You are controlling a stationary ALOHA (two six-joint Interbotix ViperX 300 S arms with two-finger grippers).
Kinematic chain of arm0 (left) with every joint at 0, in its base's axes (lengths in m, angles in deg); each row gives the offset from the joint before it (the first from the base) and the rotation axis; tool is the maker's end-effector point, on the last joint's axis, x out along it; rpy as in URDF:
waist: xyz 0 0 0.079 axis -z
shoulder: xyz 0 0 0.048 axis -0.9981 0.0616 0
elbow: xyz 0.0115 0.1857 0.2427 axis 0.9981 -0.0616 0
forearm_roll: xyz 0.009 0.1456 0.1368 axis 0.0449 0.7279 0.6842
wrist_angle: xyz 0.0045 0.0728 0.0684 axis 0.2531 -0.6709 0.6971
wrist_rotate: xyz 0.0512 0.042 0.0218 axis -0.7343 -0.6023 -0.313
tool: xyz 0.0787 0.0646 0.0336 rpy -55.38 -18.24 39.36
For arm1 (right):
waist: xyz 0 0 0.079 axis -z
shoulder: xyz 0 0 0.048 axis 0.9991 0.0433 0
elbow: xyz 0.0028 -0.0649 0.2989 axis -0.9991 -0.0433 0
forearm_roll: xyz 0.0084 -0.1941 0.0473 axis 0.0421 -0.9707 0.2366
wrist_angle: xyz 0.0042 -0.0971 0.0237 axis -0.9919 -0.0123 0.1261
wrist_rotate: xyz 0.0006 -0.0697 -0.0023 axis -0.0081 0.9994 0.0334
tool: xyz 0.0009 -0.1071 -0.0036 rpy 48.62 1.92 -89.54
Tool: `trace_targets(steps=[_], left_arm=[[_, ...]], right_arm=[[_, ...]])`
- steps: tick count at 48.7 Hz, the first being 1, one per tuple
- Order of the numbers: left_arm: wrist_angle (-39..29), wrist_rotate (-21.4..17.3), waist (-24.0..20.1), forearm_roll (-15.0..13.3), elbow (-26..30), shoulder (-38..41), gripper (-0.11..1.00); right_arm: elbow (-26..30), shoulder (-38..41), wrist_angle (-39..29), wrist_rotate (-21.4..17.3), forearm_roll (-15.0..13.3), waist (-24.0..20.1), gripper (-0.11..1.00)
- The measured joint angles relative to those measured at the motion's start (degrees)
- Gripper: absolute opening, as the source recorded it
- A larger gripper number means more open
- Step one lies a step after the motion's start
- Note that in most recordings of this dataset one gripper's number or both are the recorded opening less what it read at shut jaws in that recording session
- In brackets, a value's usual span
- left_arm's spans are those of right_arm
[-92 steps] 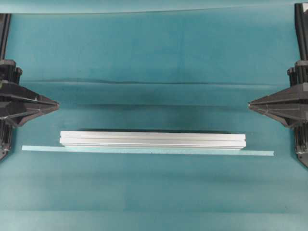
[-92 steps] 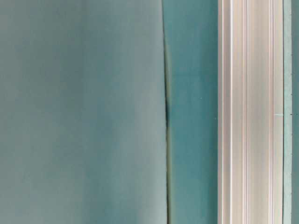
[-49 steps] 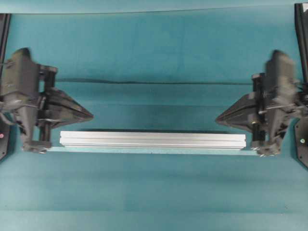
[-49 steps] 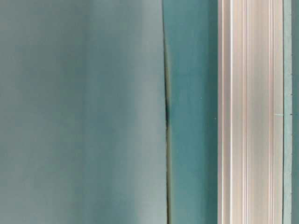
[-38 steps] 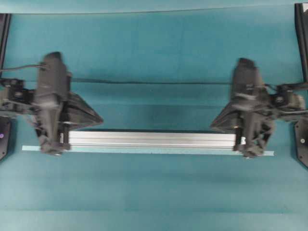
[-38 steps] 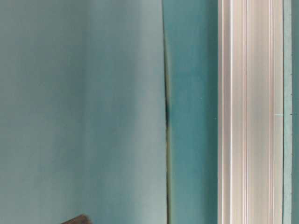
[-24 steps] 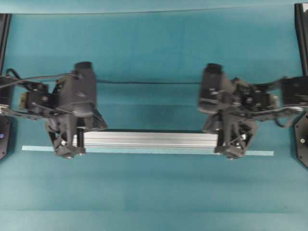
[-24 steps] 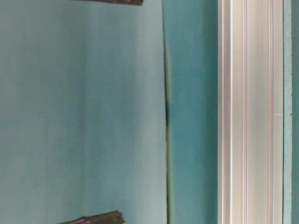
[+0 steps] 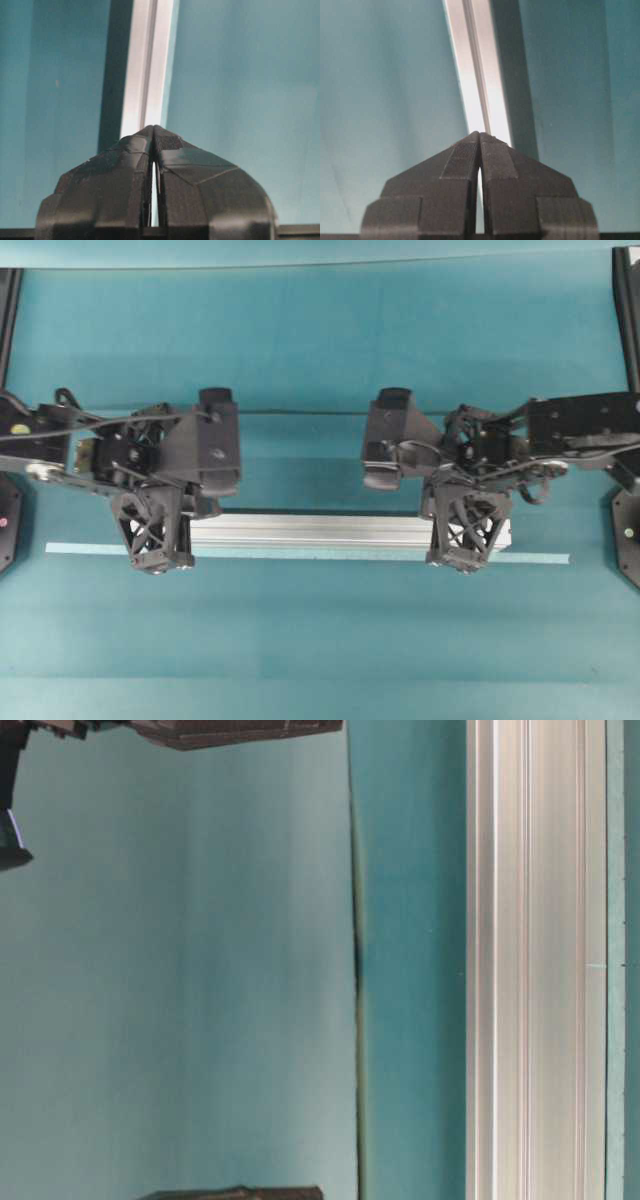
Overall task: Lift the metal rail with both hands.
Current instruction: 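Move both open grippers down over the two ends of the silver rail, then close both grippers on the silver rail near each end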
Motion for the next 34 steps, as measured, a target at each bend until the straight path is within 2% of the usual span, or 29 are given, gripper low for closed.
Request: trace_targets(steps=[10,15,19,22,24,34], left_arm=[[-0.79,-0.26,0.18,0.0,0.0,0.88,-0.01],[-0.79,-0.18,0.26,0.0,0.09,1.23,0.0],[-0.7,-0.26,0.26,0.0,0.0,1.23,0.04],[-0.7,-0.35,0.26,-0.09,0.09,1.23,0.1],[-0.62,-0.26,0.35,0.0,0.0,1.23,0.16],[0.09,-0.26,0.88,0.09,-0.88,1.23,0.77]], right_arm=[[0.09,0.09,1.67,0.97,0.0,0.0,0.01],[-0.09,0.26,2.29,2.64,-0.09,0.0,0.02],[-0.26,0.62,2.81,4.04,0.0,-0.18,0.06],[-0.53,0.97,3.34,4.92,0.0,-0.44,0.14],[-0.62,1.14,3.78,5.19,0.09,-0.53,0.21],[-1.85,2.02,6.15,5.27,0.18,-0.53,0.79]])
